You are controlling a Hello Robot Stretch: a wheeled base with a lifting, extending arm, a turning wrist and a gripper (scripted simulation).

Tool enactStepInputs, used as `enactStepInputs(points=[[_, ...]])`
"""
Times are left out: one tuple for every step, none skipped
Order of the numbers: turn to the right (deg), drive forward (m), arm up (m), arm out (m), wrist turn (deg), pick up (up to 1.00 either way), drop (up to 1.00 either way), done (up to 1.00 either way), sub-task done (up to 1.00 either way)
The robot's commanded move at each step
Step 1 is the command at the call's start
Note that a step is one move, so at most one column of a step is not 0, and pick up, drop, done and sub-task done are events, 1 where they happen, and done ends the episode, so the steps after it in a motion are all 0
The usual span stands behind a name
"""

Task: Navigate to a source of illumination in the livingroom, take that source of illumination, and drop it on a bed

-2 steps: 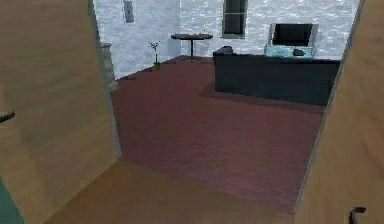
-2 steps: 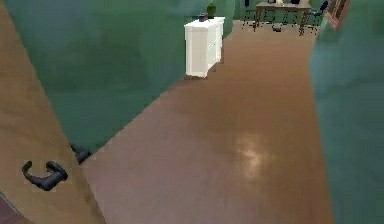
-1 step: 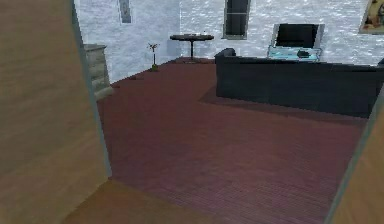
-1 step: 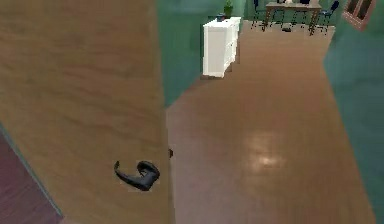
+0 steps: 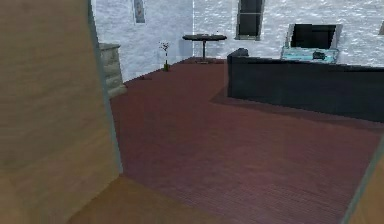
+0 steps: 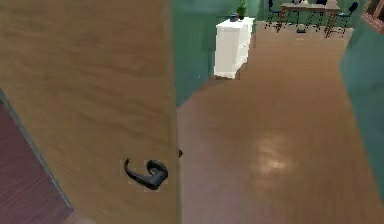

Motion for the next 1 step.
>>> enactStepInputs(points=[[0.0, 1.00, 0.00, 0.00, 0.0, 0.00, 0.00, 0.00, 0.00]])
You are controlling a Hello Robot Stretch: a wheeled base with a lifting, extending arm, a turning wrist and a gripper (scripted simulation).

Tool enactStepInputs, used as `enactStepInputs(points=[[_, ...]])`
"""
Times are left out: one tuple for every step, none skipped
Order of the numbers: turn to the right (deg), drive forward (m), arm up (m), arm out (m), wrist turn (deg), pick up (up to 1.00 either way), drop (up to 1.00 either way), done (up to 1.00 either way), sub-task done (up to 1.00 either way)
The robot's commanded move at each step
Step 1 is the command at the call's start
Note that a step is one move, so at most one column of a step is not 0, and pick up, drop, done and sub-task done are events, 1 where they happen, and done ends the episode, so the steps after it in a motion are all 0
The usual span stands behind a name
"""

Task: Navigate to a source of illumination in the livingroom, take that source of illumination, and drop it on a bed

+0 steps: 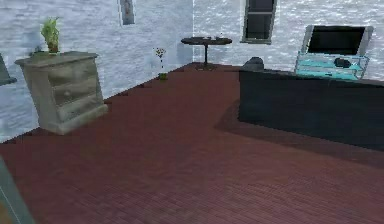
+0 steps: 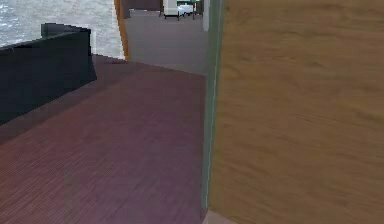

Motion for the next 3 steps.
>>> enactStepInputs(points=[[0.0, 1.00, 0.00, 0.00, 0.0, 0.00, 0.00, 0.00, 0.00], [0.0, 1.00, 0.00, 0.00, 0.0, 0.00, 0.00, 0.00, 0.00], [0.0, 0.60, 0.00, 0.00, 0.0, 0.00, 0.00, 0.00, 0.00]])
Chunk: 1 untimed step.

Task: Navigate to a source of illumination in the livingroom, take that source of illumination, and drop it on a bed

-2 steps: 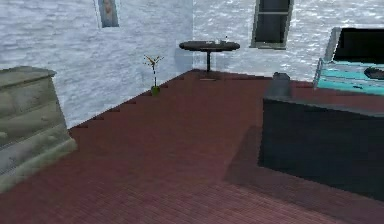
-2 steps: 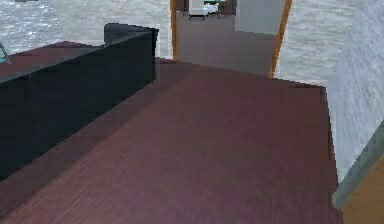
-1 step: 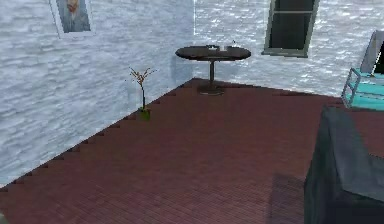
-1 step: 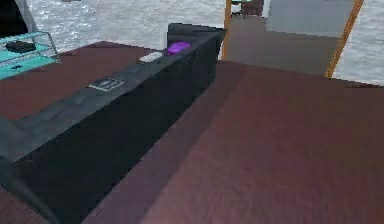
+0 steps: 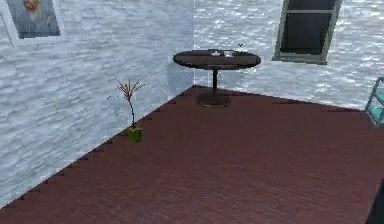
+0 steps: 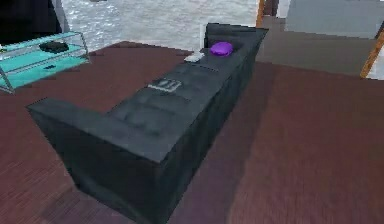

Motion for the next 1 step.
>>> enactStepInputs(points=[[24.0, 0.00, 0.00, 0.00, 0.0, 0.00, 0.00, 0.00, 0.00]])
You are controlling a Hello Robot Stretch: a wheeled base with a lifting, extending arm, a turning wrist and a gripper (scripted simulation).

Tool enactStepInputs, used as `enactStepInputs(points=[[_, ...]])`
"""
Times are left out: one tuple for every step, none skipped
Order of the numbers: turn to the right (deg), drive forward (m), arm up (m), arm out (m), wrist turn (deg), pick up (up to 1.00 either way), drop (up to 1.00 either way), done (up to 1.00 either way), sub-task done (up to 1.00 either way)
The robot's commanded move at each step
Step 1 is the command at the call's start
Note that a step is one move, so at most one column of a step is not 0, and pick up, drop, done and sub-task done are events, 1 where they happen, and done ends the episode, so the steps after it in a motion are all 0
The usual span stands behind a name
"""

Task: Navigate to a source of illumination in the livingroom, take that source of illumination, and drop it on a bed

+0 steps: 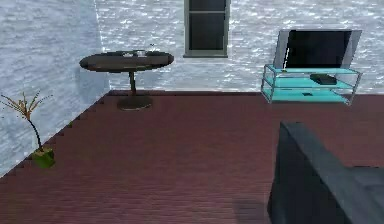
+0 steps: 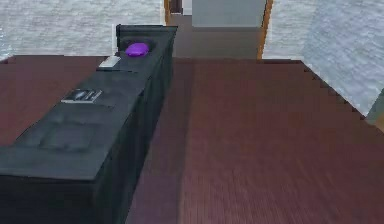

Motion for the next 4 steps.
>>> enactStepInputs(points=[[0.0, 1.00, 0.00, 0.00, 0.0, 0.00, 0.00, 0.00, 0.00], [6.0, 0.00, 0.00, 0.00, 0.0, 0.00, 0.00, 0.00, 0.00], [0.0, 0.50, 0.00, 0.00, 0.0, 0.00, 0.00, 0.00, 0.00], [24.0, 0.00, 0.00, 0.00, 0.0, 0.00, 0.00, 0.00, 0.00]])
